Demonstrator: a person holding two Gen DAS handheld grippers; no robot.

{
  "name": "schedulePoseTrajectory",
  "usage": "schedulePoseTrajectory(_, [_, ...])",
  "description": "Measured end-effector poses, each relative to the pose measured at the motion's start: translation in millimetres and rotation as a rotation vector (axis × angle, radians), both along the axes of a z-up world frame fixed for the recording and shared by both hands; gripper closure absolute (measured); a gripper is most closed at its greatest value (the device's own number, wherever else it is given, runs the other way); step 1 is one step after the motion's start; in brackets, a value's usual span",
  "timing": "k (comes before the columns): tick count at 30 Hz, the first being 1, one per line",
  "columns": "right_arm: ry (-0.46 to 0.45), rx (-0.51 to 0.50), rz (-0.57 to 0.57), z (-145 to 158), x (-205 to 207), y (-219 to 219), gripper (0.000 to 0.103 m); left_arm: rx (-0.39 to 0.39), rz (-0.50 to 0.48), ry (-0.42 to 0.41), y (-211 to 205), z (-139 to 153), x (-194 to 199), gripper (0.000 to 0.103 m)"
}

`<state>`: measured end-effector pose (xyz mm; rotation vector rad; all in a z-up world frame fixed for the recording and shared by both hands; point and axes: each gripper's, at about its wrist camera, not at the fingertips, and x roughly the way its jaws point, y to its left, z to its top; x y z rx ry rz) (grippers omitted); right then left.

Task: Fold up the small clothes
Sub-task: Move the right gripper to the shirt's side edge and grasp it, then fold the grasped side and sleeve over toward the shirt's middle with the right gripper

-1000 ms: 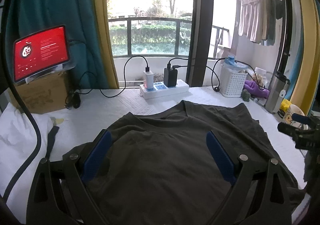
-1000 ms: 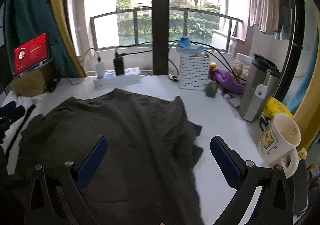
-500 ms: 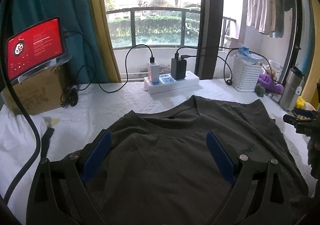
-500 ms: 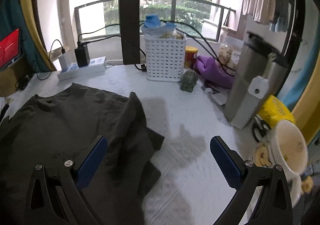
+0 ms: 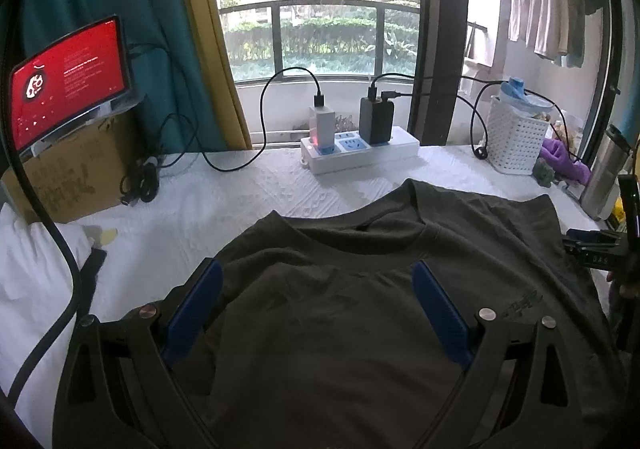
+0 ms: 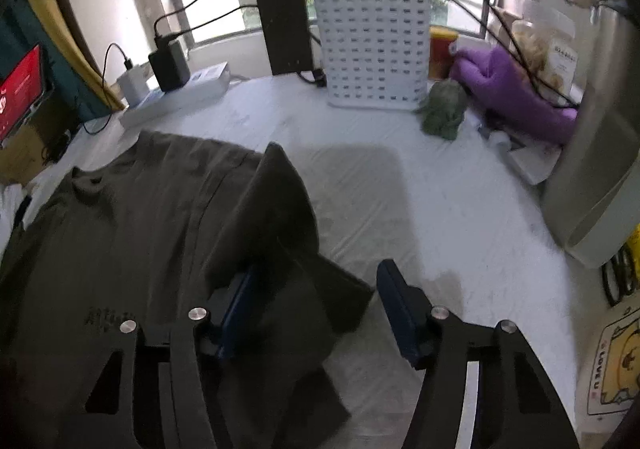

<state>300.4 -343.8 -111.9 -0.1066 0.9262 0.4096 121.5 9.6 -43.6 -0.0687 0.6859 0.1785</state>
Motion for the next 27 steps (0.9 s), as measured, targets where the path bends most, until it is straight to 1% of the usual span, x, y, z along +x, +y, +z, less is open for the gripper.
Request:
schedulePoseTrajectory(1, [0.003,0.013,0.005,0.3,-1.1,-0.4,0.061,-0.001,-0.001,0.002,-0.1,-0.5,0.1,0.008])
schedulePoseTrajectory(2, [0.003,0.019,0.004,-0.1,-1.5,-0.3,0.068,-0.002,-0.002,0.004,-0.3,-0.9,-0.1,0.008])
schedulePoseTrajectory(3, [0.004,0.027,0.004,-0.2,-1.9,-2.1,0.083,-0.002,-0.003,0.005,-0.7,-0.9,-0.5,0.008])
schedulePoseTrajectory(4, [0.005,0.034,0.007,0.2,-3.0,-4.4,0.089,-0.001,-0.004,0.005,-1.1,-0.5,-0.9,0.008])
schedulePoseTrajectory(7, [-0.028,-0.018,-0.023,3.6,-6.6,-10.3,0.092,0.003,-0.006,-0.003,-2.0,2.1,-3.8,0.008])
schedulePoseTrajectory(10, [-0.079,-0.077,-0.103,13.5,-7.6,-27.9,0.093,0.008,-0.001,-0.013,-2.0,5.4,-6.8,0.008])
schedulePoseTrajectory(12, [-0.089,-0.078,-0.14,19.9,-8.5,-41.2,0.093,0.012,0.006,-0.015,-0.3,6.8,-7.9,0.008])
schedulePoseTrajectory(14, [-0.102,-0.091,-0.154,27.1,-13.2,-49.0,0.093,0.016,0.014,-0.016,2.0,7.7,-9.4,0.008])
schedulePoseTrajectory(19, [-0.15,-0.092,-0.139,43.3,-27.6,-42.5,0.093,0.016,0.028,-0.021,7.2,10.1,-14.5,0.008])
schedulePoseTrajectory(22, [-0.188,-0.076,-0.117,57.9,-37.9,-32.3,0.093,0.016,0.031,-0.03,10.3,12.6,-20.3,0.008])
schedulePoseTrajectory(27, [-0.225,-0.081,-0.034,76.0,-54.7,1.0,0.093,0.005,0.043,-0.04,19.9,14.4,-30.6,0.008])
